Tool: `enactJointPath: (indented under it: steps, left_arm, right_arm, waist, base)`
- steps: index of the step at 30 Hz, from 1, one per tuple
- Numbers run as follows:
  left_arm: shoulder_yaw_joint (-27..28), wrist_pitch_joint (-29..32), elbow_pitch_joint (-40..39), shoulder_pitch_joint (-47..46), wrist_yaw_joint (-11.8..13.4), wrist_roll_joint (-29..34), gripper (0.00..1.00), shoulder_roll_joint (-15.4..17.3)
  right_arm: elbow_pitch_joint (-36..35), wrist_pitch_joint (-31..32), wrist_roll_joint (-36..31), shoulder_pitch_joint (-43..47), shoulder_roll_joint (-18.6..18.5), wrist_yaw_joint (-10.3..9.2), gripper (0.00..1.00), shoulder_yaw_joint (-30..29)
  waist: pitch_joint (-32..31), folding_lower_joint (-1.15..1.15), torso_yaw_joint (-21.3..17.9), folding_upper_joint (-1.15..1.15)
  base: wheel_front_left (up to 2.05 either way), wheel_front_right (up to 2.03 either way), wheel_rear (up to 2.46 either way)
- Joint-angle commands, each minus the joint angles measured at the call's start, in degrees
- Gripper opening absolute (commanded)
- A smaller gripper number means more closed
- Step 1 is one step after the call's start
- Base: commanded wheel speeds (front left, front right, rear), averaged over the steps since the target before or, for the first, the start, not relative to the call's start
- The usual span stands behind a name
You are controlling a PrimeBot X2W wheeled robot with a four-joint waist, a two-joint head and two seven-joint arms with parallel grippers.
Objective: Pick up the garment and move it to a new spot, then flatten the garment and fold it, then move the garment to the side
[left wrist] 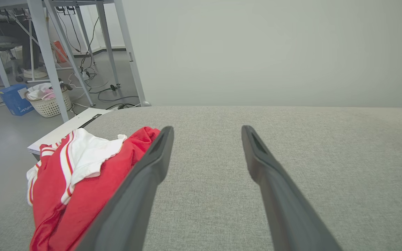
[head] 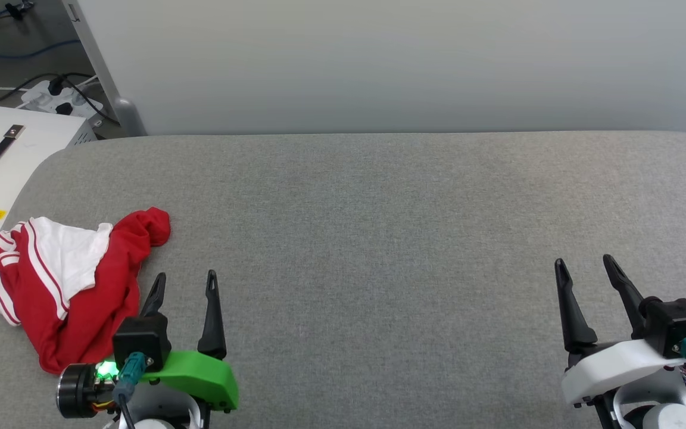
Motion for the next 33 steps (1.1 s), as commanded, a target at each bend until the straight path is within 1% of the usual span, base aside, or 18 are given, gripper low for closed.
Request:
enactJointPath:
  steps: [1,33]
  left_arm:
    - [-0.2,-0.7,-0.1,-0.3,0.4,-0.6,1.0,-0.1]
    - [-1.8,-4.5,0.8,0.0,0.8,-2.9,1.0,-0.2]
  right_arm:
    - [-0.6,-0.6,0.6,0.7,0.0,-0.02,1.0,-0.1]
    - [-1.5,-4.4,2.5,2.7,0.0,-0.03,1.0,0.1]
  waist:
    - [0.0,0.0,0.0,0.0]
    - [-0.1,0.0,0.2,0.0]
  base:
    - [0.0,0.0,0.0]
    - [0.0,0.0,0.0]
